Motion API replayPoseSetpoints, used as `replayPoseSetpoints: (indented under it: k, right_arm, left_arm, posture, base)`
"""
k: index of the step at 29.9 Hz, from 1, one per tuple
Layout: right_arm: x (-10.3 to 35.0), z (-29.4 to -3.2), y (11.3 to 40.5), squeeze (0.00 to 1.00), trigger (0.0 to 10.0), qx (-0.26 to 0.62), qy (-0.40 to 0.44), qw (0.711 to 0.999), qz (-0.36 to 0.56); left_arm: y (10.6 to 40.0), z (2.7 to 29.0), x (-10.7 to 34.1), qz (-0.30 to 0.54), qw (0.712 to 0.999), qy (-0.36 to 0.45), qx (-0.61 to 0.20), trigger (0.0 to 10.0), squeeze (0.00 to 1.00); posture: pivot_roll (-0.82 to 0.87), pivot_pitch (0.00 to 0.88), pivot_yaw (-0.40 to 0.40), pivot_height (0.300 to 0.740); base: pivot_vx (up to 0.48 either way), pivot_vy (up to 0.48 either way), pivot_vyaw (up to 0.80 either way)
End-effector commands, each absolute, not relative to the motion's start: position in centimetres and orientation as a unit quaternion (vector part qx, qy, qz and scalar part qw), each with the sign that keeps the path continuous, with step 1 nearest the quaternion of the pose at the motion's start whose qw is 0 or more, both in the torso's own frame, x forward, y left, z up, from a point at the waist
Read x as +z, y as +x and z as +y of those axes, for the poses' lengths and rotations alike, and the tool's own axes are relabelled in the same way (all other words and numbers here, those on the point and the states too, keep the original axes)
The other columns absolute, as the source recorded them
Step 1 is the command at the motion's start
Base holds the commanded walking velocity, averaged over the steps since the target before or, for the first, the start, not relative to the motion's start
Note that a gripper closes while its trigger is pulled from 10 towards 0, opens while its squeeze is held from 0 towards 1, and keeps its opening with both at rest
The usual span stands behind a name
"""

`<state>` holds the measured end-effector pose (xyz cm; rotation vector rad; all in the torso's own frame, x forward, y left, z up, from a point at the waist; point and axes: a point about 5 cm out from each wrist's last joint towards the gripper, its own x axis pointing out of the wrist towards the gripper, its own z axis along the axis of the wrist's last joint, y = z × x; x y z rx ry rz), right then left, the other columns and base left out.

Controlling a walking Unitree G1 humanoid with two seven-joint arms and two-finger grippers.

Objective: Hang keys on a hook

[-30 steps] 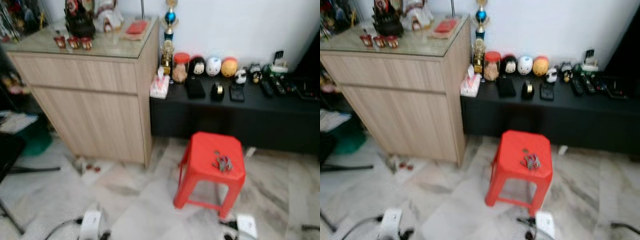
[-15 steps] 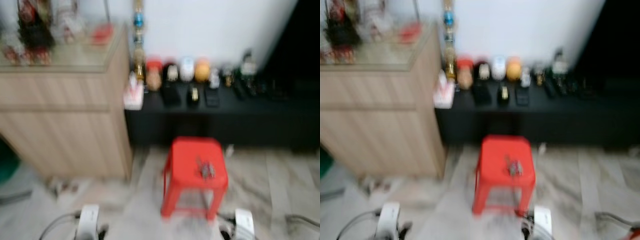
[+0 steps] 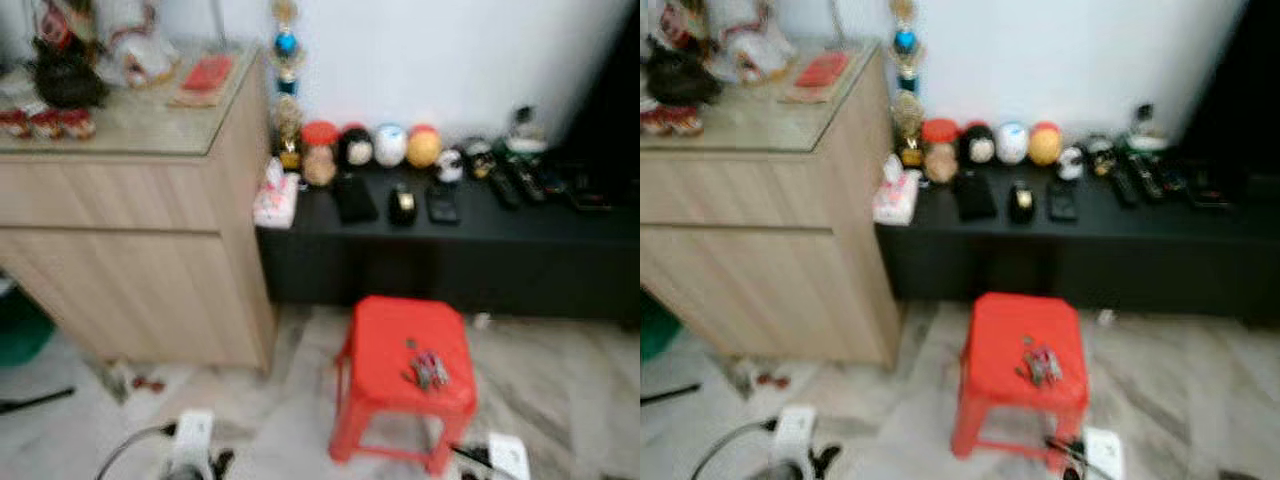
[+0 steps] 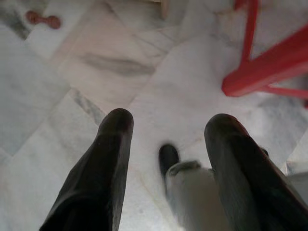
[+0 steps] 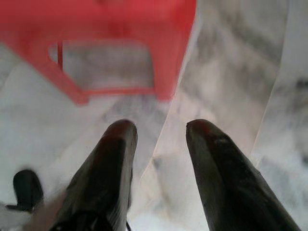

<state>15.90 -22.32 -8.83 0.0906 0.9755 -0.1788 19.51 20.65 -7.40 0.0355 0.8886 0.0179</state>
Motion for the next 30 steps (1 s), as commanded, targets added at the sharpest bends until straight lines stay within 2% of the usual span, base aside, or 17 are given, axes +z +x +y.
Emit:
replayPoseSetpoints:
  k: [1, 8, 22, 30]
  right_arm:
    - [-8.48, -21.20, 17.24, 0.00, 10.0, -0.078, 0.058, 0.886, 0.453]
    - [-8.28, -21.44, 17.57, 0.00, 10.0, -0.081, 0.057, 0.888, 0.448]
    - [-8.45, -21.06, 17.32, 0.00, 10.0, -0.094, 0.057, 0.889, 0.445]
    - [-8.16, -21.93, 17.61, 0.00, 10.0, -0.115, 0.054, 0.889, 0.440]
  left_arm:
    - [18.60, 21.80, -7.66, 0.445, 0.895, 0.029, 0.015, 10.0, 0.00]
    - [18.61, 21.74, -7.64, 0.441, 0.897, 0.036, 0.009, 10.0, 0.00]
    - [18.13, 22.24, -7.74, 0.439, 0.897, 0.035, 0.029, 10.0, 0.00]
    - [18.01, 22.52, -7.72, 0.432, 0.900, 0.024, 0.051, 10.0, 0.00]
  posture:
    - [-0.08, 0.000, -0.018, 0.740]
    - [-0.08, 0.000, -0.018, 0.740]
    - [-0.04, 0.000, -0.034, 0.740]
    - [-0.02, 0.000, -0.064, 0.740]
  base:
    - [0.251, 0.000, 0.00]
    - [0.249, 0.000, 0.00]
    - [0.000, 0.000, 0.00]
    - [0.000, 0.000, 0.00]
